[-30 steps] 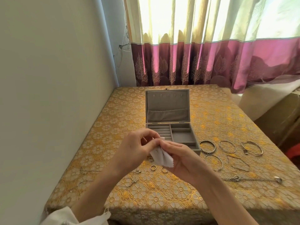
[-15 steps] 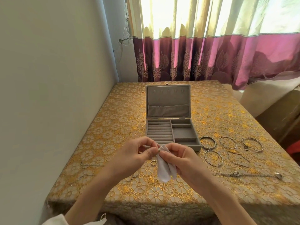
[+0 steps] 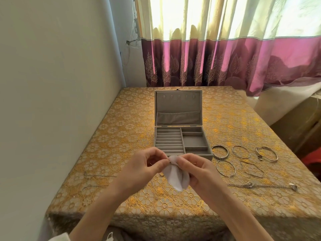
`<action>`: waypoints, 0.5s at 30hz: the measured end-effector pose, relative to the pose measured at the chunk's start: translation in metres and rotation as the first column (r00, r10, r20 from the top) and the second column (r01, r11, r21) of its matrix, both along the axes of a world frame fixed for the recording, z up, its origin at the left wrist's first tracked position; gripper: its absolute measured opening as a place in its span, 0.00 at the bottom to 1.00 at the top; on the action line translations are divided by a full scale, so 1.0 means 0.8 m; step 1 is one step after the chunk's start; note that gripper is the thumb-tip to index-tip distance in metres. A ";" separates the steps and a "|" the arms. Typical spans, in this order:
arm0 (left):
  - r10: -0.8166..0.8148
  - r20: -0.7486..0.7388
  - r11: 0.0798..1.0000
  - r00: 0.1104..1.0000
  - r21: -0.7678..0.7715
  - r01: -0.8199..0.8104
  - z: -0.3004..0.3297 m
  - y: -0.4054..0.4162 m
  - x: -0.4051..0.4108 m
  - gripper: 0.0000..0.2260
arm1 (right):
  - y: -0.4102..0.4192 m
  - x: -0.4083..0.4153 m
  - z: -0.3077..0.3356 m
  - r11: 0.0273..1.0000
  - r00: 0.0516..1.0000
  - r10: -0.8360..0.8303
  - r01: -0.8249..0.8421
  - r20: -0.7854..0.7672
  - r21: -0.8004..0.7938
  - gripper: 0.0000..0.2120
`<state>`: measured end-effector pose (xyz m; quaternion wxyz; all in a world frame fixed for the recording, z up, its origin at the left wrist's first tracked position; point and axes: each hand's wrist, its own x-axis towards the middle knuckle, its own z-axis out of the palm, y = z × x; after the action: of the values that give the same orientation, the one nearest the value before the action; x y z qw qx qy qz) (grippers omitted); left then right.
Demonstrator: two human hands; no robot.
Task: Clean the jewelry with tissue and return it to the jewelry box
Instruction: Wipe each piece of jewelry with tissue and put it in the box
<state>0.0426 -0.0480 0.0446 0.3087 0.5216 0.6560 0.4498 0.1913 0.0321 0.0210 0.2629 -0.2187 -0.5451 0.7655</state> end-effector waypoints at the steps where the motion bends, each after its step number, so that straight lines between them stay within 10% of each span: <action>1: 0.004 -0.041 1.000 0.999 0.007 -0.003 0.000 0.000 0.000 0.02 | 0.000 -0.001 0.001 1.000 1.000 0.002 -0.002 0.005 -0.025 0.17; 15: -0.031 -0.439 0.988 0.898 0.123 0.095 0.006 -0.004 0.004 0.10 | 0.001 0.001 0.001 0.990 0.966 0.068 -0.097 0.250 0.107 0.10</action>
<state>0.0459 -0.0510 0.0494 0.1307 0.6506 0.6576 0.3568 0.1920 0.0327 0.0215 0.1737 -0.2728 -0.6264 0.7092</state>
